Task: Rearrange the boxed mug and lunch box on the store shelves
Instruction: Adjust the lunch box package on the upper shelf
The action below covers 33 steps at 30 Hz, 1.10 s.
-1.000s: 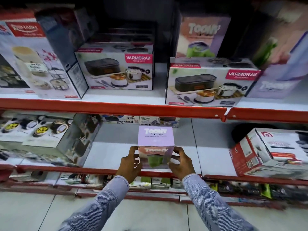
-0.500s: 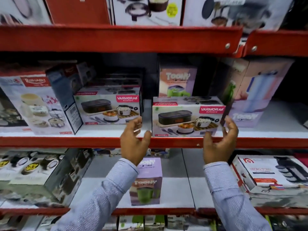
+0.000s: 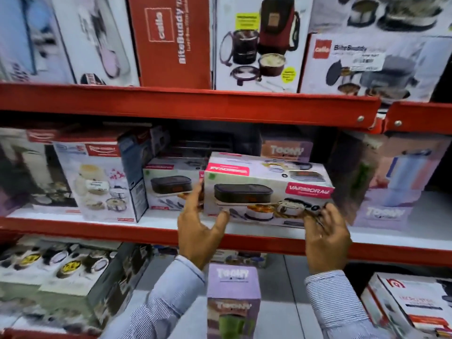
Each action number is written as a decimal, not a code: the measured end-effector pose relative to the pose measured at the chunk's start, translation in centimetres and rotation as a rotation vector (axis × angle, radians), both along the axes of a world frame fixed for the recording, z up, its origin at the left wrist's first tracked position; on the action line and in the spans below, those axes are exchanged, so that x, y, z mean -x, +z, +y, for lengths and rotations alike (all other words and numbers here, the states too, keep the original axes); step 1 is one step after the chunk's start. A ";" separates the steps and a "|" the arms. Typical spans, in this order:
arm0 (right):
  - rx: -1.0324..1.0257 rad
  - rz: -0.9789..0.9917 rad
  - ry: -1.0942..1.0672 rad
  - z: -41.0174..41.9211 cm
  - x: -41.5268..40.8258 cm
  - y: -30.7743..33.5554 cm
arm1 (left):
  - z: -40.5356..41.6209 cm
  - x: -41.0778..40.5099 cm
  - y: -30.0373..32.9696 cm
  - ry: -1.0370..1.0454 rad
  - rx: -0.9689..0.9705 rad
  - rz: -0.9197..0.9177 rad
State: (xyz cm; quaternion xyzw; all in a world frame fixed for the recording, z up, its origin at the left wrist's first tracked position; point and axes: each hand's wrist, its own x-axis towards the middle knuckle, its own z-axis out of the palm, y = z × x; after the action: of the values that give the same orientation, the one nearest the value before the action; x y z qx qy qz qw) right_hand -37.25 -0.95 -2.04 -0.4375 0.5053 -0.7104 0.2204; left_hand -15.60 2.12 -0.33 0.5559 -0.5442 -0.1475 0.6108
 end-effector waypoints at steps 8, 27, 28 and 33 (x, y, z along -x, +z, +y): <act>-0.135 0.152 0.251 -1.5 -10.9 -1.9 | 1.0 -11.2 -1.6 0.171 -0.128 0.068; -0.104 0.273 0.394 -0.3 -9.6 -4.5 | 0.6 -14.1 -7.6 0.272 -0.034 0.040; -0.078 0.261 0.367 0.2 -8.4 -5.2 | 1.4 -13.5 -8.4 0.262 -0.008 0.060; -0.164 0.251 0.121 2.8 -2.5 -11.7 | 4.2 -8.9 -15.2 0.038 -0.272 0.050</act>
State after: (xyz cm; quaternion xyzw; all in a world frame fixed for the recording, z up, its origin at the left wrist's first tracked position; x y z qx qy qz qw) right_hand -34.79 1.81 -13.73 -0.5330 0.5576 -0.5922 0.2330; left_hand -6.72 6.30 -15.56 0.6399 -0.4932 -0.2219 0.5459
